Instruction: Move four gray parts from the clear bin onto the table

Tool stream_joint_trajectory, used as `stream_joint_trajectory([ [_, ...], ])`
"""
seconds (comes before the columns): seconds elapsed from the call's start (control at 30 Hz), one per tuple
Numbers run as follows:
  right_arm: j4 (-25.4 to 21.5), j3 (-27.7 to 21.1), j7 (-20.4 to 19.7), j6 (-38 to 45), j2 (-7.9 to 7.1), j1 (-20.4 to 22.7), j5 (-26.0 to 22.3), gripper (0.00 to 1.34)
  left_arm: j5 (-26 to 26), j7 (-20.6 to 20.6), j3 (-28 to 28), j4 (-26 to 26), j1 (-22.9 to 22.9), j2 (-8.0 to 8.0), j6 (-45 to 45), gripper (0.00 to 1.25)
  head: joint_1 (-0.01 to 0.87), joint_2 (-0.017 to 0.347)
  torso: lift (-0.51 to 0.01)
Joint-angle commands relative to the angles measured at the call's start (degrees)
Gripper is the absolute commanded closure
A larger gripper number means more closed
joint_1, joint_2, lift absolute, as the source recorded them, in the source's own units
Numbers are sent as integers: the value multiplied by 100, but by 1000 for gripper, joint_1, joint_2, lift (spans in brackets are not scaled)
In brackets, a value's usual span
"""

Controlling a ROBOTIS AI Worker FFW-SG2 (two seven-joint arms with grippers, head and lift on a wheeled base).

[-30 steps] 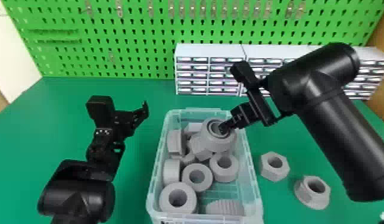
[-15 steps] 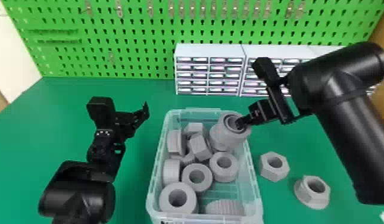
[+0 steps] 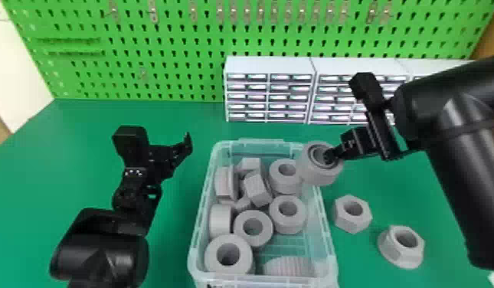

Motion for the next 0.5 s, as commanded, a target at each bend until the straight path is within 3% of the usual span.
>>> stream_joint_trajectory([
  [0.0,-66,-28,0,25,-4,59,60,903,-8,0,-34,0,-16,0,-1,116,693,72,-52],
  [0.47,-365,-143,0,25,-48,226,235,903,-8,26,-34,0,1,0,-27,116,693,72,-52],
])
